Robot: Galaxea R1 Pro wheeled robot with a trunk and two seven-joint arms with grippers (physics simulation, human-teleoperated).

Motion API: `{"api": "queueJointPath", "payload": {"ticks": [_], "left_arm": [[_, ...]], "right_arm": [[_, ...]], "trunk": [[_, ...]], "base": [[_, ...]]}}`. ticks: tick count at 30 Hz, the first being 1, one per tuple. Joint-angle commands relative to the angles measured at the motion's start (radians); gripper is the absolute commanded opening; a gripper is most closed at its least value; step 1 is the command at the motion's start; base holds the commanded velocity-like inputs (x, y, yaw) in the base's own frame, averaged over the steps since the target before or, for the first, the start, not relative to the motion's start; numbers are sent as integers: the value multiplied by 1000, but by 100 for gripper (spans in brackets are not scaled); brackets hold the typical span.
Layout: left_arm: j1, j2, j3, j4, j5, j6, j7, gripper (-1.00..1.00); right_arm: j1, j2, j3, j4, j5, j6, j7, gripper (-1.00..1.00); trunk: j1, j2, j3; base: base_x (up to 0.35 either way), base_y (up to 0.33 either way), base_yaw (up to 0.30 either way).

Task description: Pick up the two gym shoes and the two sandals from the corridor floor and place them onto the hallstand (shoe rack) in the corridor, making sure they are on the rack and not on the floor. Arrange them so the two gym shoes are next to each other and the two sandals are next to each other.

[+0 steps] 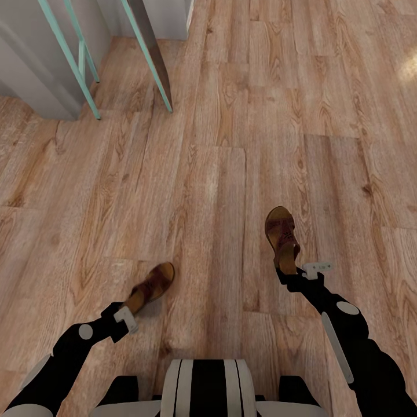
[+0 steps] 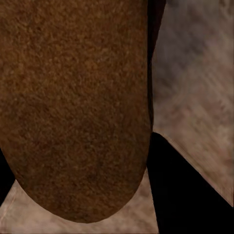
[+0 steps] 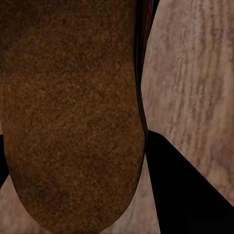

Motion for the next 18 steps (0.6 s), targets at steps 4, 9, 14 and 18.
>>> {"api": "queueJointPath", "payload": {"ticks": [4,9,14,18], "left_arm": [[0,0,1,-7,-5,3,-4,-100],[0,0,1,-10,-4,3,-4,-100],[0,0,0,-10,-3,4,-4,-100],[0,1,0,-10,-3,4,-4,-100]], "right_arm": [[0,0,-1,-1,-7,7,3,-100],[0,0,-1,-1,-7,7,3,-100],[0,0,-1,0,-7,7,3,-100],[0,0,-1,0,-7,7,3,-100]], "trunk": [[0,0,0],[0,0,0],[0,0,0],[0,0,0]], "base": [[0,0,0],[0,0,0],[0,0,0],[0,0,0]]}}
